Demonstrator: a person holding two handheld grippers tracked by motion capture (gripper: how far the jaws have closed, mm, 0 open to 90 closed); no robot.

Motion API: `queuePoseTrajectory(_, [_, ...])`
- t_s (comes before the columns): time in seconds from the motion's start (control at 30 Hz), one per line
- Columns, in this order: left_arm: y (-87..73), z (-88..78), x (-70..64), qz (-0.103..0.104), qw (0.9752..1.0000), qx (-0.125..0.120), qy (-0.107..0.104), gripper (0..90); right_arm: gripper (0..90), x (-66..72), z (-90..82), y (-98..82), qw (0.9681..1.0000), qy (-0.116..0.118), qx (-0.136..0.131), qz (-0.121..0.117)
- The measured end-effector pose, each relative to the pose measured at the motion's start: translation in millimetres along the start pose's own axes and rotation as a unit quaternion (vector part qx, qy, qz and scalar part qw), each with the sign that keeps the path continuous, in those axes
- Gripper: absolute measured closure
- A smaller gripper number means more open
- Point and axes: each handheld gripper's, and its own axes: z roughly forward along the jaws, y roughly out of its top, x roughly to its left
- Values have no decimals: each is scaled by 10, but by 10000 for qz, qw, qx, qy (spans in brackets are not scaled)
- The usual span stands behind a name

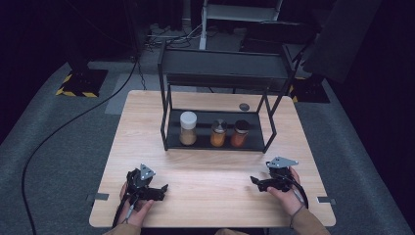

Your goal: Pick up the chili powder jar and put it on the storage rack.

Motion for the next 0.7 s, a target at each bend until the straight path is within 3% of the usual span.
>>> queuePoseTrajectory(0.4, [0, 0, 0, 0, 10000, 0, 0, 2, 73, -15, 33, -129, 9998, 54, 142, 128])
queuePoseTrajectory(0.7, [0, 0, 0, -1, 10000, 0, 0, 2, 60, 17, 40, -198, 9999, -3, 110, 76])
